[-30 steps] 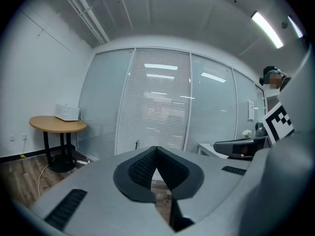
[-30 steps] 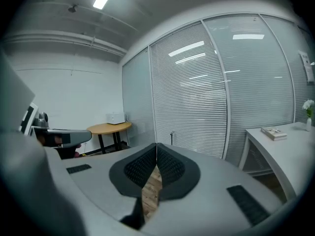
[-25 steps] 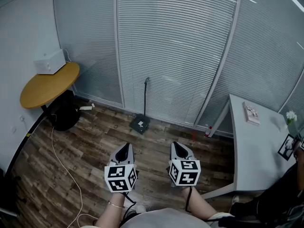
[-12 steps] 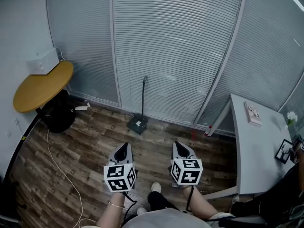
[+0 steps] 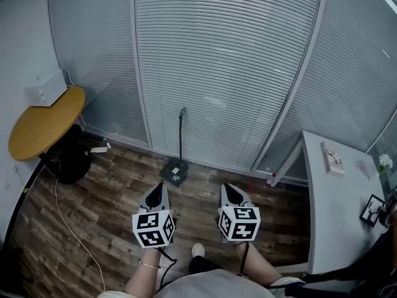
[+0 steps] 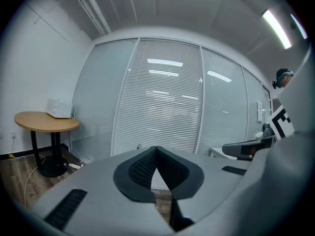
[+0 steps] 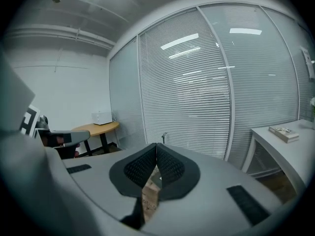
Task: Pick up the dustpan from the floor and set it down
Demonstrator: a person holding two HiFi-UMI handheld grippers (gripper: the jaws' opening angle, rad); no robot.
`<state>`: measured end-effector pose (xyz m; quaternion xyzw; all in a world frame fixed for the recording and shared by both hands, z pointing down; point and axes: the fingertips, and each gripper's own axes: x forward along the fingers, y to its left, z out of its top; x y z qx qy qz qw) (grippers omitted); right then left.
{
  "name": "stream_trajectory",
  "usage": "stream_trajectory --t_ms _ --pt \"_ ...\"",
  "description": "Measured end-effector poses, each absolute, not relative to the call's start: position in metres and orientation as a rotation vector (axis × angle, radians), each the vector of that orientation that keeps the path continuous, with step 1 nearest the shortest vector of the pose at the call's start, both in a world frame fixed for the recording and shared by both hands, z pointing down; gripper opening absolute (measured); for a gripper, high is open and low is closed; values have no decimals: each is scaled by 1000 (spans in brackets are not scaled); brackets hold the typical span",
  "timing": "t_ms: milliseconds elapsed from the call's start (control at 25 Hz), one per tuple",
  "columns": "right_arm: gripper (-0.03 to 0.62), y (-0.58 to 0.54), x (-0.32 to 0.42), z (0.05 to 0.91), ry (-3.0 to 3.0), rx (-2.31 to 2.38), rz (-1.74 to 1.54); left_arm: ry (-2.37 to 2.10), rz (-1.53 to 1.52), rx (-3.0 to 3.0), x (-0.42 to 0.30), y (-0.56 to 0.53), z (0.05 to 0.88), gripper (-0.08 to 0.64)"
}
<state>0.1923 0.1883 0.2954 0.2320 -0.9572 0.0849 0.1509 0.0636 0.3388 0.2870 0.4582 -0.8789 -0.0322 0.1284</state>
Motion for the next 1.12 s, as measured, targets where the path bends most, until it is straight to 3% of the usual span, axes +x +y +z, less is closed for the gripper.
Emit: stream_trajectory --t_ms 760,1120 --pt "32 61 99 293 -2775 587 282 -2616 -11 1282 -19 223 269 17" --pt "32 39 97 321 -2738 595 363 -2598 26 1251 -26 208 286 17"
